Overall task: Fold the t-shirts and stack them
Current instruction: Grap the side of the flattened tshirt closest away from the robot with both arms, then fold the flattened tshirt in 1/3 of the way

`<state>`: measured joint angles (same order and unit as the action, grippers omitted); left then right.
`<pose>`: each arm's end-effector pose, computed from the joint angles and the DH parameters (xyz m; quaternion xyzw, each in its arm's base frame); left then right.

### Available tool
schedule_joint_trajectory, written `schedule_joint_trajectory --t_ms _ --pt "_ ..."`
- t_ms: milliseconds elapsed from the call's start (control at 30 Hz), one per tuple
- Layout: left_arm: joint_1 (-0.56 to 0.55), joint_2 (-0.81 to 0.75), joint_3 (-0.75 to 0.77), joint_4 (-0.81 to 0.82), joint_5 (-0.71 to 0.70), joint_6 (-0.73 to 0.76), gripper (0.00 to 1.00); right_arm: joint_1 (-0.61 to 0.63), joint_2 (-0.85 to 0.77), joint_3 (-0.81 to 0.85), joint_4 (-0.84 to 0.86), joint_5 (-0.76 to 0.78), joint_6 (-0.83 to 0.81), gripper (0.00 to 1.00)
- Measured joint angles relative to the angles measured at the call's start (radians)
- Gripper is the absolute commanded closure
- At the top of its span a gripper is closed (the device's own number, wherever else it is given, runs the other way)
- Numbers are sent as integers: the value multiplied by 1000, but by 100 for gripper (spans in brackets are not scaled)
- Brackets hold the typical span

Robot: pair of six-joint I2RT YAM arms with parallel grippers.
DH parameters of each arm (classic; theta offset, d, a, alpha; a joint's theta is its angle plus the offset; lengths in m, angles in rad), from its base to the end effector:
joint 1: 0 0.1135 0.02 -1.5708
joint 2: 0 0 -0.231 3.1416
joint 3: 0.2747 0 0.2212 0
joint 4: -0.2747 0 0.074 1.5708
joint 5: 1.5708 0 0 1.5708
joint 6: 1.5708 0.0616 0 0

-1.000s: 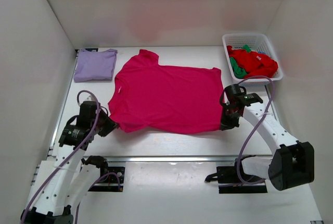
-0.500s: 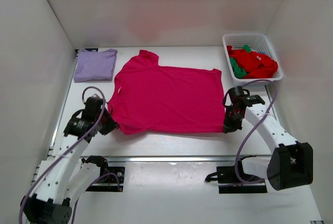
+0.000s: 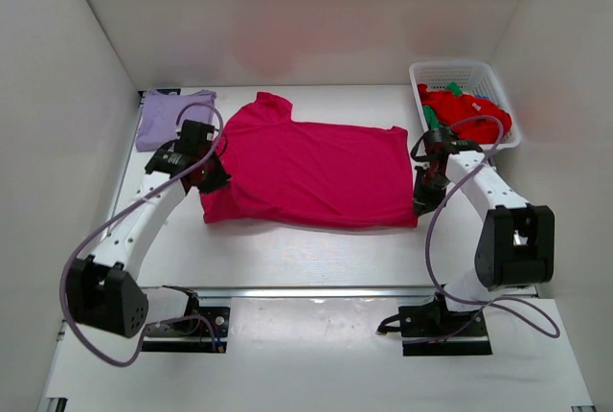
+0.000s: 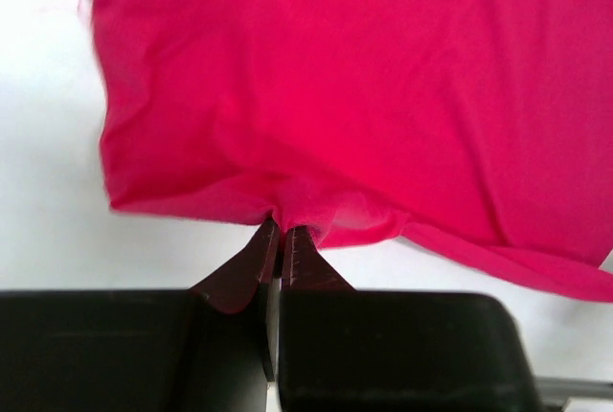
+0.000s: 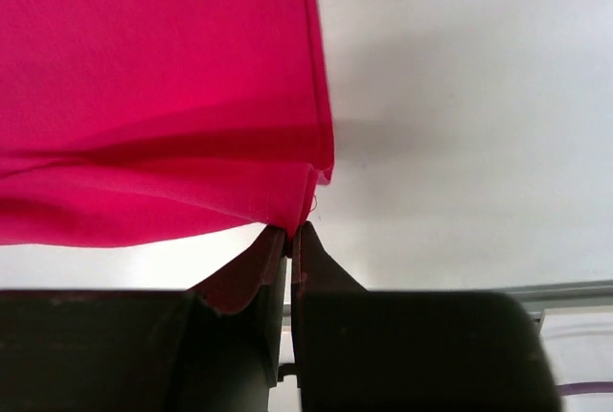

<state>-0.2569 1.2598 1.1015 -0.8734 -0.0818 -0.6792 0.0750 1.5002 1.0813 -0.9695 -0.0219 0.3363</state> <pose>0.2320 -0.0557 0.2429 -0.2125 0.9394 -0.0849 0.2552 0.2464 0.0199 0.1788 0.1287 0.9874 0.0293 0.0869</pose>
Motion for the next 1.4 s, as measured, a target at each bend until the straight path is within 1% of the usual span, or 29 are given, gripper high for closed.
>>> schedule_joint_trajectory --t_ms 133,233,367,500,733,867,1133,1400 --pt "6 103 87 34 -8 27 100 2 96 83 7 0 -16 100" --pt "31 148 112 51 -7 42 100 3 145 117 18 0 -26 100" --pt "70 183 140 58 -7 56 100 3 179 134 21 -2 -30 100" --pt "93 212 200 65 -8 71 100 3 202 161 20 -5 -37 100" --pt "105 274 270 88 0 91 100 2 235 207 23 -5 -52 100" --pt "106 342 321 93 6 103 100 1 259 223 29 -5 -60 100" --pt "105 457 349 103 11 117 100 -12 327 267 45 -3 -74 100" --pt "105 516 371 125 6 119 100 -18 387 333 61 0 -81 100"
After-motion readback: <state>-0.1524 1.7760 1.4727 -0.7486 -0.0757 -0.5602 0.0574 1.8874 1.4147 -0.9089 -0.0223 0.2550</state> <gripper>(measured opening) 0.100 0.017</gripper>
